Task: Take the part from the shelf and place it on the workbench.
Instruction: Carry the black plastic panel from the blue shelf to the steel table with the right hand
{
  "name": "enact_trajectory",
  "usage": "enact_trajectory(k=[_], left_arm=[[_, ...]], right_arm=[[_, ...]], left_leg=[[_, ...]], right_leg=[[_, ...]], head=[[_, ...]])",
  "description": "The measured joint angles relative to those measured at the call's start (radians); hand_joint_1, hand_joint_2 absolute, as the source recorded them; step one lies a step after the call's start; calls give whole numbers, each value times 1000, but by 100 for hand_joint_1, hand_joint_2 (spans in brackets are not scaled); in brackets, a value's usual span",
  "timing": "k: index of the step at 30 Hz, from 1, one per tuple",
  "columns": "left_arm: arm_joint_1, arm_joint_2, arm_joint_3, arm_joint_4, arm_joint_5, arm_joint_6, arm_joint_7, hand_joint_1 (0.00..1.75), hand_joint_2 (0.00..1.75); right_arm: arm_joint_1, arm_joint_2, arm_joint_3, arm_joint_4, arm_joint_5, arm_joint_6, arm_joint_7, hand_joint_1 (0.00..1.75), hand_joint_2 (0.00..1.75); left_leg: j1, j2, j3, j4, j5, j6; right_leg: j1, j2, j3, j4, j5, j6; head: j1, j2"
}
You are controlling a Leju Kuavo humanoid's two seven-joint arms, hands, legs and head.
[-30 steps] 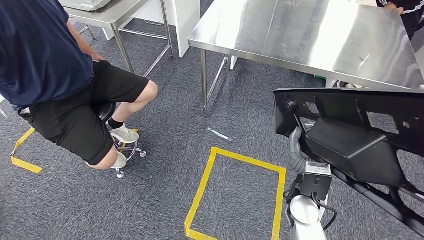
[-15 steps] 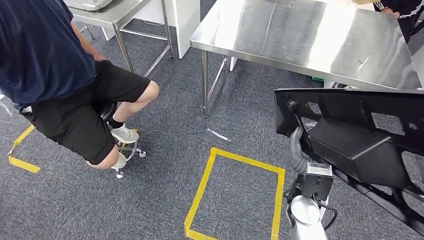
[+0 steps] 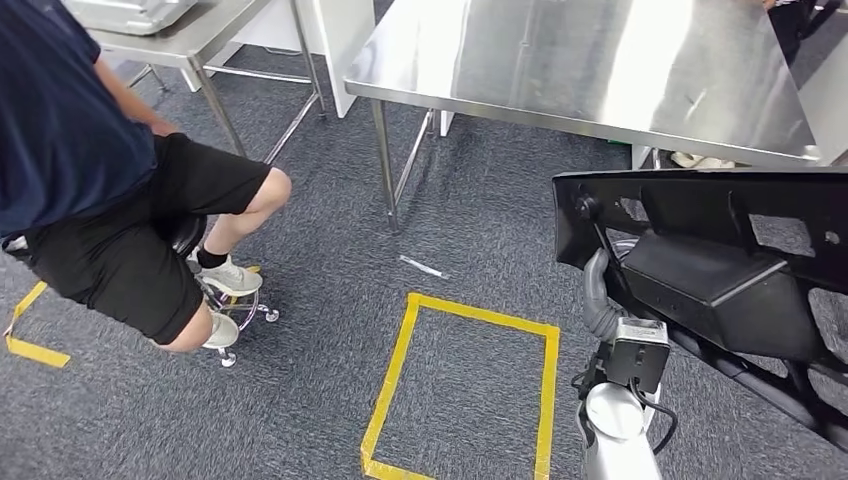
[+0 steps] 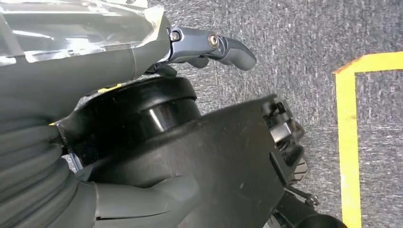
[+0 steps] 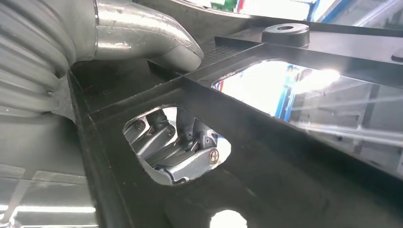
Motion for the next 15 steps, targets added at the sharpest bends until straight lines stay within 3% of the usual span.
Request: enact_trajectory(k=[3,4,5,7,9,11,12,13,15], left_arm=[[-1,1,0,-4,2,1,-8,0,175],[-1,1,0,-5,3,2,-13,0,175],[-1,1,0,-7,3,2,-15,0,175],[-2,1,0,-8,3,2,-12,0,175],[-4,2,1,-9,4,2,-5,0,175],[-6,2,2,-10,6,3,-1,0,175],[-7,2,2,-10,6,4,0,0,175],[-7,1,2,-11,7,5,1,0,175],[-5,1,3,-12,7,5,2,0,175]], right_arm=[[-5,2,-1,5,1,0,-2,175,175],[-6,2,-1,7,2,0,-2,175,175],[-6,2,-1,10,2,0,-2,175,175],[-7,2,-1,13,2,0,-3,175,175],[-10,2,-2,14,2,0,-3,175,175],[-13,4,-2,14,2,0,-4,175,175],[-13,4,-2,14,3,0,-4,175,175],[-12,5,-2,15,3,0,-4,175,175],[-13,4,-2,15,4,-1,-5,175,175]], left_leg=[[3,-27,-87,185,-83,-12],[3,-30,-105,224,-91,-13],[4,-32,-105,226,-79,-13],[6,-41,-58,130,-12,-9],[11,-77,-4,13,36,-4],[10,-106,15,-32,33,2],[8,-107,17,-40,31,7],[7,-98,20,-44,32,13],[10,-79,24,-53,39,27]], right_leg=[[3,19,2,0,-1,-13],[4,27,3,0,-2,-13],[5,35,5,0,-2,-14],[5,56,8,0,-2,-14],[7,74,5,2,-1,-11],[7,87,-7,3,3,-2],[6,95,-14,4,7,6],[4,99,-20,3,8,12],[7,73,-42,33,-6,18]], head=[[-1,0],[-1,0],[-1,0],[-1,0],[-1,0],[-1,0],[-1,0],[-1,0],[1,0]])
